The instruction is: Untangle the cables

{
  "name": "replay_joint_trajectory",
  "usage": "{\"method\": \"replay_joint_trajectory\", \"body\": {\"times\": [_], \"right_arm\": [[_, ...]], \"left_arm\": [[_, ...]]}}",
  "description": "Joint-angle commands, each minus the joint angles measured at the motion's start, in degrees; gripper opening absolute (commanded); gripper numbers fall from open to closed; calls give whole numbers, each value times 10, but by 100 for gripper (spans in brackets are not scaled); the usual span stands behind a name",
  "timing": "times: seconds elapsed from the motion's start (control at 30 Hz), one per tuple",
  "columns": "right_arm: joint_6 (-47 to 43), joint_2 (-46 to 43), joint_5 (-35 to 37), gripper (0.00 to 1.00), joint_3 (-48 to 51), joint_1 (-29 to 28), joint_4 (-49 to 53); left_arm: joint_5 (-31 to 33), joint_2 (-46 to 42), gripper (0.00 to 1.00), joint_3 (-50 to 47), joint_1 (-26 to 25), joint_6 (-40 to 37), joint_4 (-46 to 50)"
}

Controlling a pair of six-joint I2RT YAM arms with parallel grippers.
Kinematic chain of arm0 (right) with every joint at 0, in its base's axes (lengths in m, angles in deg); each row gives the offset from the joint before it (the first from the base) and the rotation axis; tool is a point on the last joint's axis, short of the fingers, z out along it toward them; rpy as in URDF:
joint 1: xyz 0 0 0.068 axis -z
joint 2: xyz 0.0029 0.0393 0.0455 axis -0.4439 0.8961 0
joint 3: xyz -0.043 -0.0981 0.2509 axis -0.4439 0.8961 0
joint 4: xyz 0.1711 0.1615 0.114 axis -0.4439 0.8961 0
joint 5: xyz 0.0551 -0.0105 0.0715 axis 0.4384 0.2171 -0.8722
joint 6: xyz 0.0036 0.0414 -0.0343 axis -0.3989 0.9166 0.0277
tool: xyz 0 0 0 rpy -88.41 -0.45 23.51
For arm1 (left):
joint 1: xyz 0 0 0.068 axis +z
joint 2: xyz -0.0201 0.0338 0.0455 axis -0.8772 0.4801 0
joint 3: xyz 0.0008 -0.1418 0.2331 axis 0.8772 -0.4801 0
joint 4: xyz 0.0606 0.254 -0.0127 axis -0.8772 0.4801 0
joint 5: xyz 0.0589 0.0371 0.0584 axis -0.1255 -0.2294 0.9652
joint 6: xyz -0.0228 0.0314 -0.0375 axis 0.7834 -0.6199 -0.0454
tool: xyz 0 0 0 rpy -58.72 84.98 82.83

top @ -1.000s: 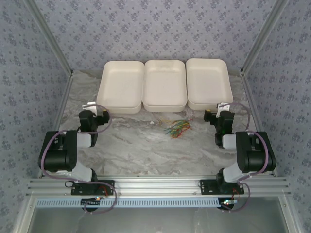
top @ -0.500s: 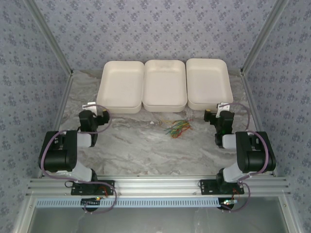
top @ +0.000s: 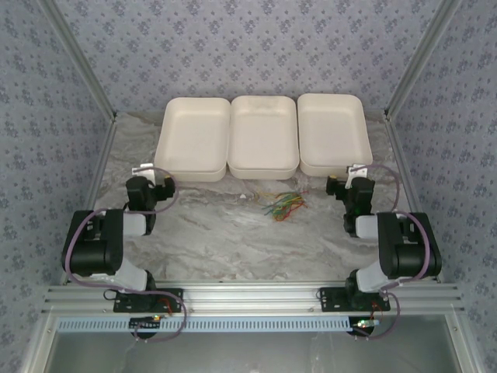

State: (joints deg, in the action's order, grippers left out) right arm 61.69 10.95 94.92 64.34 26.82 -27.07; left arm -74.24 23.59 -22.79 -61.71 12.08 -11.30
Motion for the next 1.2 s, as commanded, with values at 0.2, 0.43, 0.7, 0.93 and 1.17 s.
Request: {"method": "replay_joint_trajectory", "body": {"times": [0.2,0.43,0.7,0.93,1.17], "right_arm": [[29,-284,64,99,-279,-77,429],[274,-240,-180,98,-435,-27,693],[313,-300,5,79,-445,-219,877],[375,-240,-24,76,-306,-249,790],[412,-63,-98,74,-288,-239,688]], "left_arm": [[155,-305,99,239,-187,-8,367],[-10,-259,99,450,-162,304,686],[56,-182,86,524,-371,309,797],[98,-88,73,490,-504,323,786],[79,-48,59,357,-546,372,641]]}}
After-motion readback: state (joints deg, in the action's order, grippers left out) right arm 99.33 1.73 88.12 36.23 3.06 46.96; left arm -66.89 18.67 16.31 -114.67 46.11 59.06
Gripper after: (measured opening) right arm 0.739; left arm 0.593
